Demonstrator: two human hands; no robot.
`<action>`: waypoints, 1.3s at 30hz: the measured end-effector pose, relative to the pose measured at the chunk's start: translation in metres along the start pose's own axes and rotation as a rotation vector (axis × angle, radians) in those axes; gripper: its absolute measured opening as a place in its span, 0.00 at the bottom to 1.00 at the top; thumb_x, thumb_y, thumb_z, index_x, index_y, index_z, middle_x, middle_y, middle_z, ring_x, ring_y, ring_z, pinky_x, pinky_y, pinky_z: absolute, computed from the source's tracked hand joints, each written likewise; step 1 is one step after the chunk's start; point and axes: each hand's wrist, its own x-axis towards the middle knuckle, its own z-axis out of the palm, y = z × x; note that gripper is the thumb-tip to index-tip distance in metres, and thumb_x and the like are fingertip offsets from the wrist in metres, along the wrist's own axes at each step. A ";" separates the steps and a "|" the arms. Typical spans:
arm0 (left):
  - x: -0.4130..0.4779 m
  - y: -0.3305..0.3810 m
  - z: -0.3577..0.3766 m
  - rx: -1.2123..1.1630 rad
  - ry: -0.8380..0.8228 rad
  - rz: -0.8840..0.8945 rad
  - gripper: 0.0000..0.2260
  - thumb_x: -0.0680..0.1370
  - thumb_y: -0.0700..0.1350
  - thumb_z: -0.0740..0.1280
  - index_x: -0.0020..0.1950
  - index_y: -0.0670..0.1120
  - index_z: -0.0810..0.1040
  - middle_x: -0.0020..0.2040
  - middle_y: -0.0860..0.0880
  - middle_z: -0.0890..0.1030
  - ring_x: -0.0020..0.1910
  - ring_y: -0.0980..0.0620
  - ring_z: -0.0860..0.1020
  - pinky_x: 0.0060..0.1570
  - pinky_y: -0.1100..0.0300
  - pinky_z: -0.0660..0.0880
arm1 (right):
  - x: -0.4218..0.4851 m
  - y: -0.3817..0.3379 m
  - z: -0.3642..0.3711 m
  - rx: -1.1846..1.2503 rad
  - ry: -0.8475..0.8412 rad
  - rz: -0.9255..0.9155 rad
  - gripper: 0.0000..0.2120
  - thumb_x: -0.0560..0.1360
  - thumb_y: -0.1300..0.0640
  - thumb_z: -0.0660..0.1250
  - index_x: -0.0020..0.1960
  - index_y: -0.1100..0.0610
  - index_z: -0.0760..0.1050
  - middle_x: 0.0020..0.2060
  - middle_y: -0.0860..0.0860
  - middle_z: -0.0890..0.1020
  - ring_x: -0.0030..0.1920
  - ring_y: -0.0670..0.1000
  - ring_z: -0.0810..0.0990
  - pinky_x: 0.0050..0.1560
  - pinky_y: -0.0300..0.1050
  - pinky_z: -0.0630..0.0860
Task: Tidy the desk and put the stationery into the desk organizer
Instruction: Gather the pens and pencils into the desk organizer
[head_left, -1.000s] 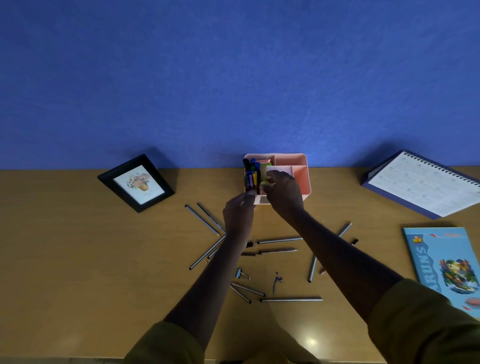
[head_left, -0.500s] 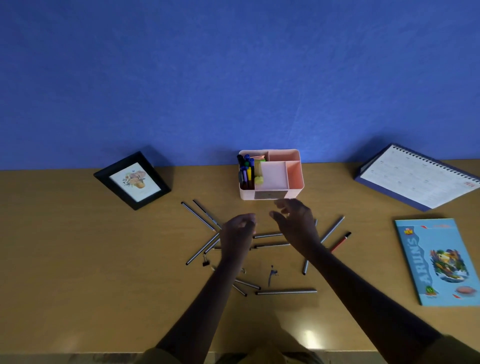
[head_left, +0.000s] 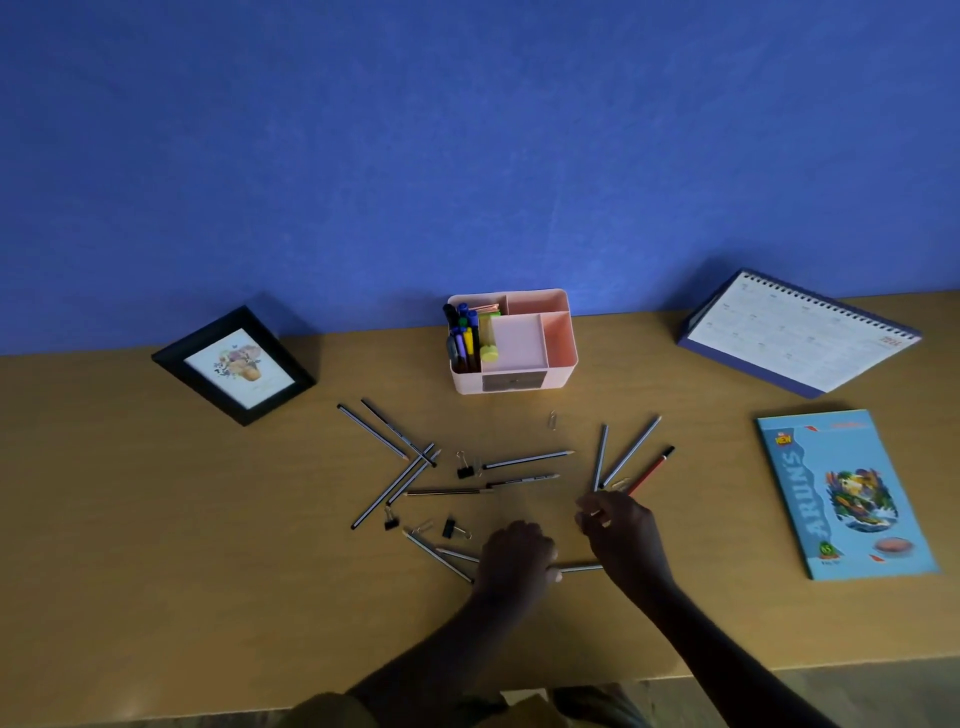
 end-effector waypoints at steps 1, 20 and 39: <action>-0.001 0.001 0.004 0.044 -0.021 0.020 0.12 0.82 0.51 0.71 0.60 0.44 0.82 0.59 0.45 0.82 0.60 0.46 0.78 0.61 0.47 0.77 | -0.004 0.003 -0.001 -0.015 -0.006 -0.008 0.09 0.76 0.64 0.78 0.54 0.55 0.85 0.49 0.46 0.87 0.46 0.39 0.83 0.43 0.31 0.78; 0.010 -0.001 0.004 -0.167 0.260 -0.014 0.06 0.81 0.50 0.70 0.55 0.50 0.82 0.53 0.52 0.82 0.49 0.54 0.82 0.45 0.58 0.81 | -0.002 0.008 -0.031 0.096 0.012 0.122 0.08 0.78 0.60 0.76 0.48 0.48 0.83 0.43 0.43 0.87 0.40 0.41 0.84 0.39 0.39 0.82; 0.045 -0.076 -0.084 -0.737 0.758 -0.350 0.07 0.83 0.50 0.71 0.55 0.49 0.87 0.43 0.56 0.87 0.39 0.60 0.84 0.38 0.56 0.83 | 0.157 -0.113 -0.140 0.412 0.509 -0.082 0.05 0.81 0.55 0.73 0.55 0.54 0.86 0.41 0.48 0.87 0.41 0.47 0.87 0.45 0.39 0.82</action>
